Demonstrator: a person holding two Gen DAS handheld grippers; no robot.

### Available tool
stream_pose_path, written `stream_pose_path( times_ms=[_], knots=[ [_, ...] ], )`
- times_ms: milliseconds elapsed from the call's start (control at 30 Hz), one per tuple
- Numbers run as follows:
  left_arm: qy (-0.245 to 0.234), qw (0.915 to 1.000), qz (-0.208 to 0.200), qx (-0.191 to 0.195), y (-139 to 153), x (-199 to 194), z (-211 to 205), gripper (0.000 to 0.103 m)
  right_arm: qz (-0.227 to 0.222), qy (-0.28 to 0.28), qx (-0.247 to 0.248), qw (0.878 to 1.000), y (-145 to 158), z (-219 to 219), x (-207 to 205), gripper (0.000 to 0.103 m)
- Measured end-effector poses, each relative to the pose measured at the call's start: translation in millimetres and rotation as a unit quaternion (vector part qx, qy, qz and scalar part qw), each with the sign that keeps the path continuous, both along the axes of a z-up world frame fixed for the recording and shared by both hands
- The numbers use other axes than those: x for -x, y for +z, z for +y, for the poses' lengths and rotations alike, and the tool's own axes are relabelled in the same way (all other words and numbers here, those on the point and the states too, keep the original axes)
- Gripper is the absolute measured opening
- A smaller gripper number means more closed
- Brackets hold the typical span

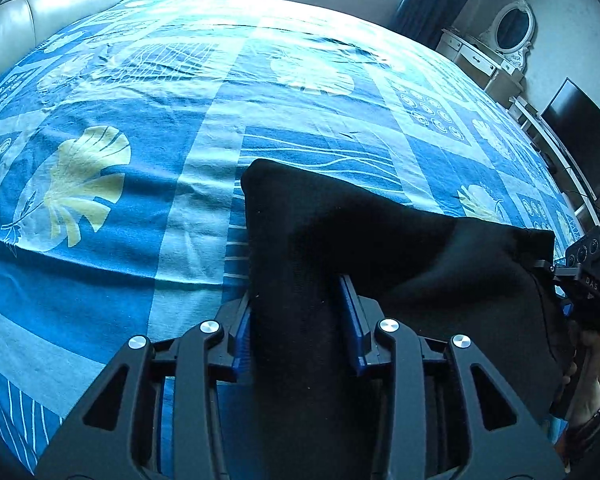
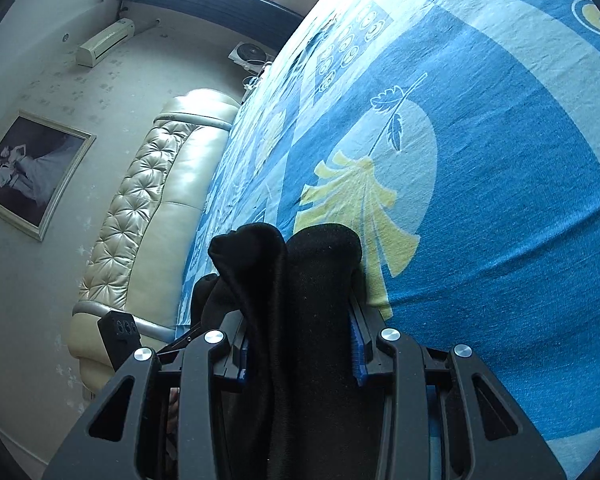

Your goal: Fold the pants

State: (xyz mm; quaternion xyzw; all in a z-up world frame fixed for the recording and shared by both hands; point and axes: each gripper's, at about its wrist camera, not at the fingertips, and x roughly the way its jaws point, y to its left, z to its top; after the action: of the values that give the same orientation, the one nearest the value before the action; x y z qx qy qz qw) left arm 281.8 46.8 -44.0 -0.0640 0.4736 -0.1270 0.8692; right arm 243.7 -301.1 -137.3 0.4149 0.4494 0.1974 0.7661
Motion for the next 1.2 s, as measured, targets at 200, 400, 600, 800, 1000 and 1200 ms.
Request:
stream_pose_path(
  times_ms=[200, 400, 600, 800, 1000, 1200],
  knots=[
    [0.0, 1.0, 0.0, 0.001, 0, -1, 1, 0.039, -0.004, -0.002, -0.001, 1.0, -2, -2, 3, 0.036],
    [0.013, 0.9999, 0.004, -0.003, 0, -3, 8, 0.062, 0.0, -0.002, -0.007, 1.0, -1, -3, 3, 0.038],
    [0.026, 0.9927, 0.049, 0.107, -5, 17, 46, 0.083, 0.015, -0.021, -0.042, 0.999, 13, -19, 20, 0.058],
    [0.033, 0.9858, 0.053, 0.156, -4, 80, 76, 0.09, 0.029, -0.029, -0.033, 0.999, 26, -36, 75, 0.064],
    [0.025, 0.9739, 0.078, 0.212, -12, 119, 74, 0.091, 0.042, -0.022, -0.029, 0.998, 27, -29, 111, 0.068],
    [0.032, 0.9603, 0.094, 0.26, -22, 110, 61, 0.091, 0.047, -0.01, 0.013, 0.999, 30, -6, 102, 0.08]
  ],
)
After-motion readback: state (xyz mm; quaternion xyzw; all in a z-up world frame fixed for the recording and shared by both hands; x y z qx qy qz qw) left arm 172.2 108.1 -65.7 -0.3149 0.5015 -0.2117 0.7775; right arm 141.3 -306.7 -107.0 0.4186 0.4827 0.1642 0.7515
